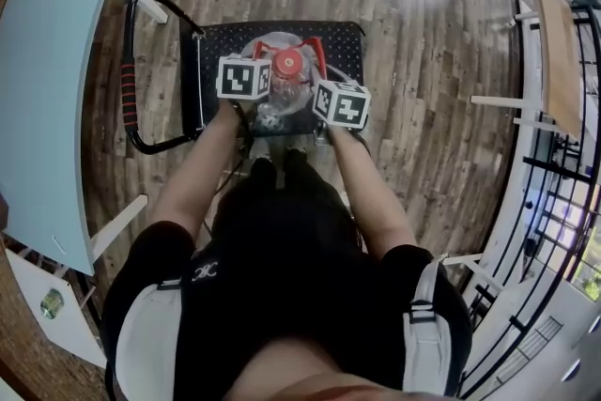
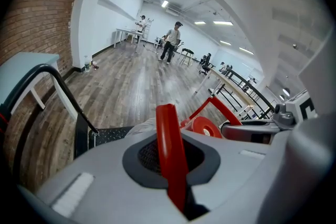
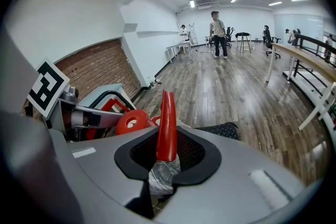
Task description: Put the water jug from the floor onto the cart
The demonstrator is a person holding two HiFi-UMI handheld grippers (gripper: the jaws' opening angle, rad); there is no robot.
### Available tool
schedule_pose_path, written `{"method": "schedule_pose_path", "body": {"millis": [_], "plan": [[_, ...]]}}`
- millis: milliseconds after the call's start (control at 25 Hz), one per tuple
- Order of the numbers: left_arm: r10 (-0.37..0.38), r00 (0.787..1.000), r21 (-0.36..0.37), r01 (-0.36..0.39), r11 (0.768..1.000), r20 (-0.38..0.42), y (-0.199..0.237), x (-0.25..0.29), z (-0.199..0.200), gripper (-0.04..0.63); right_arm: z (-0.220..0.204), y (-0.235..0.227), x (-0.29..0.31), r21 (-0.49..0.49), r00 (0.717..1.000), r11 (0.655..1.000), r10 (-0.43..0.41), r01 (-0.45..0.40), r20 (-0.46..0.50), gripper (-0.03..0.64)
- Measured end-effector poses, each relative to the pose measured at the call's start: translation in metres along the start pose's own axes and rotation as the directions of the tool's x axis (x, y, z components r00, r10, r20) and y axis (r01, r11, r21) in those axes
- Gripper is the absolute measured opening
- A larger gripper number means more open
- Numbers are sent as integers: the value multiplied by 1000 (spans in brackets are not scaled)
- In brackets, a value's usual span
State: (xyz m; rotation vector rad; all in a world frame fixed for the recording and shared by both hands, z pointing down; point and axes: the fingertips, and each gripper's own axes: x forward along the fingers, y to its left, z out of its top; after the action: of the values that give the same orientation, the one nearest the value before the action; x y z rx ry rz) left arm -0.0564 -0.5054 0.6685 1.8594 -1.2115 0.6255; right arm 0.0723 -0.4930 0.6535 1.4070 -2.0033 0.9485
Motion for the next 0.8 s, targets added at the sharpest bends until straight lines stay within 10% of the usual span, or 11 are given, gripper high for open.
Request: {"method": "schedule_pose_path", "body": {"millis": [800], "plan": [[43, 997, -147, -51, 988, -59, 43, 143, 26, 12, 44, -75, 131, -161, 996, 983, 80, -85, -33, 84]]}}
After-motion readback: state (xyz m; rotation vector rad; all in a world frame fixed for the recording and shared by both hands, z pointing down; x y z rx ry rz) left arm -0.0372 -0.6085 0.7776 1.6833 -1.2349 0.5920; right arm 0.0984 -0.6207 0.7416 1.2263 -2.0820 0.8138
